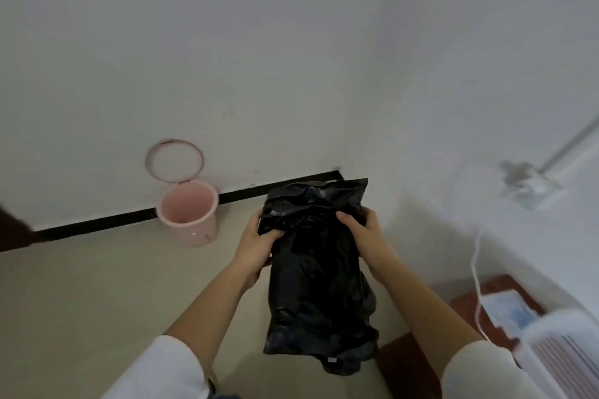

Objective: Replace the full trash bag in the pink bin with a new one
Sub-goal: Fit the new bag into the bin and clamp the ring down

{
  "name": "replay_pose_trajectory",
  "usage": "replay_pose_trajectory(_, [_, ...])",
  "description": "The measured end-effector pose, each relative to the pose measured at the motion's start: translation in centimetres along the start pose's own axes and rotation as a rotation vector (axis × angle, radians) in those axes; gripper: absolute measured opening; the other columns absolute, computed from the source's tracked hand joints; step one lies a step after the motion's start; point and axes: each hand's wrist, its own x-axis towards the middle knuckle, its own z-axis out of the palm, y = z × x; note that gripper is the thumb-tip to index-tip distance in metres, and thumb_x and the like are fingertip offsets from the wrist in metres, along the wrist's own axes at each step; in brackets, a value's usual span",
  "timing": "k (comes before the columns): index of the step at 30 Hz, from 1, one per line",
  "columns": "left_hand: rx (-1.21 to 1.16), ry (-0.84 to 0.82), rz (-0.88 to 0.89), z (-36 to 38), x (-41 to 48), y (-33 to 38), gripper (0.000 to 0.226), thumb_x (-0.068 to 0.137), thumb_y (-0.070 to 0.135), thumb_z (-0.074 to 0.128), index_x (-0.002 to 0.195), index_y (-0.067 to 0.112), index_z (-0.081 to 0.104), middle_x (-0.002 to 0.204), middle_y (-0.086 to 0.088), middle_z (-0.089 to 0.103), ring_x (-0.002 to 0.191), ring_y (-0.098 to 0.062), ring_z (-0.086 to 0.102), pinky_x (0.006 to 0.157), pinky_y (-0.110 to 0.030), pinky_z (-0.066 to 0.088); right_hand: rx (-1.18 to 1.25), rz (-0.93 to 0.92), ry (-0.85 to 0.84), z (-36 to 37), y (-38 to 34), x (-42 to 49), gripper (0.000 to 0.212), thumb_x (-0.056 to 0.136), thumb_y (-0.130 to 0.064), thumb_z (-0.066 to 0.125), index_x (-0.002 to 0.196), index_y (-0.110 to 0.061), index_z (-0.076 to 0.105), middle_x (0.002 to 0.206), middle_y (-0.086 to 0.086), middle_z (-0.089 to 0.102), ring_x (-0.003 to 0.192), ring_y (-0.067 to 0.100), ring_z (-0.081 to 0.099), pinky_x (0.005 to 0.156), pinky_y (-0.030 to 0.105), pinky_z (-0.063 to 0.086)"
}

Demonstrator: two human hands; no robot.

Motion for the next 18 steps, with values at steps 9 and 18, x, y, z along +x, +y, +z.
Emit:
replay_pose_trajectory(9, [0.039, 0.408, -0.079, -20.9, 10.4, 5.0, 0.032, 0.079, 0.008, 0.054, 0.109, 0.011, 0.042, 0.104, -0.018, 0.06, 0.091, -0.032, 0.06, 0.075, -0.041, 0.05, -0.326, -0.271, -0.058, 22.4, -3.9, 9.2, 0.022, 0.091, -0.008, 0.048, 0.101, -0.027, 0.052, 0.087, 0.002, 0.06, 0.074, 0.038, 0.059, 0.062, 0.043, 0.048])
replay_pose_trajectory(18, [-0.22, 0.439, -0.203, -32.1, 18.9, 9.5, 0.016, 0.077, 0.019, 0.05, 0.084, 0.011, 0.063, 0.079, -0.004, 0.059, 0.074, -0.021, 0.053, 0.065, -0.032, 0.041, -0.396, -0.149, -0.079, 35.9, -5.6, 20.7, 0.017, 0.086, -0.004, 0.051, 0.091, -0.012, 0.065, 0.093, 0.007, 0.067, 0.082, 0.023, 0.063, 0.074, 0.035, 0.05])
